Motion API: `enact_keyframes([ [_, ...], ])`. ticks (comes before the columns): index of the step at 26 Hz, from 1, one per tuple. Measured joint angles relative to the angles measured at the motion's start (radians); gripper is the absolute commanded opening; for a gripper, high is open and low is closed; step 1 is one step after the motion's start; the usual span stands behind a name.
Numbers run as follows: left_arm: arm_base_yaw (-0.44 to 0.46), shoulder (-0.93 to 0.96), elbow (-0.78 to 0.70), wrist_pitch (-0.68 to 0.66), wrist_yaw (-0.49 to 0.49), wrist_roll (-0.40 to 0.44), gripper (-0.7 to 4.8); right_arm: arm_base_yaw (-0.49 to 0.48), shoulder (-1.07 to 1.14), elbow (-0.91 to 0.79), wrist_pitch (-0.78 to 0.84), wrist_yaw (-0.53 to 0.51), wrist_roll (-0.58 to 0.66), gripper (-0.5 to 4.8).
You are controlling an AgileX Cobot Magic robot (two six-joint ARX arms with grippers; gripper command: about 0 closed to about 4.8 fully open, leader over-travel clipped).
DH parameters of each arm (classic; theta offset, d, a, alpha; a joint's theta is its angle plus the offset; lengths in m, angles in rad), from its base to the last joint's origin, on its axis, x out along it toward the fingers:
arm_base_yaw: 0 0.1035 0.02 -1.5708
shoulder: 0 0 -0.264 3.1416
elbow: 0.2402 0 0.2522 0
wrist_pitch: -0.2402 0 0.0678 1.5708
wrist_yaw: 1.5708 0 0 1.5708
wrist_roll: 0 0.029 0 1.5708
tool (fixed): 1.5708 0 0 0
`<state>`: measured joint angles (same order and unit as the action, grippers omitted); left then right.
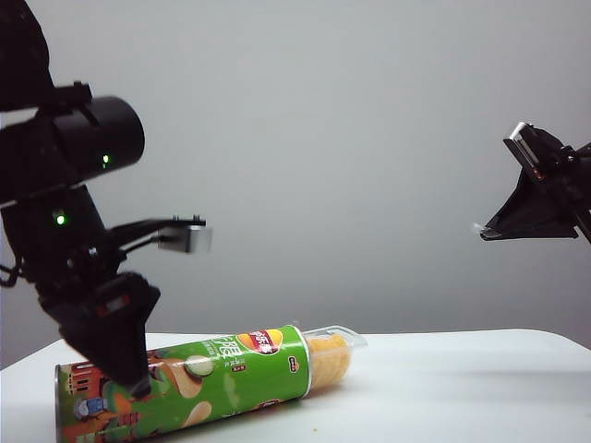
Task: Pick up the green tub of chips from the desk, push the transparent container that's holding the chips and has slipped out back in, and finally put the chips back on the desk.
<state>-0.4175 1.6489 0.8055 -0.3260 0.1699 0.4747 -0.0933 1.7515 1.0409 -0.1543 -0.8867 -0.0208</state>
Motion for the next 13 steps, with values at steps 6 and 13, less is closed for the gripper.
enact_keyframes([
  [6, 0.000, 0.115, 0.012, 0.024, -0.051, 0.023, 4.79, 0.000, 0.000, 0.000, 0.007, 0.000, 0.000, -0.05],
  [13, 0.000, 0.148, 0.032, 0.039, -0.056, 0.045, 3.62, 0.000, 0.000, 0.000, 0.007, 0.000, 0.000, -0.05],
])
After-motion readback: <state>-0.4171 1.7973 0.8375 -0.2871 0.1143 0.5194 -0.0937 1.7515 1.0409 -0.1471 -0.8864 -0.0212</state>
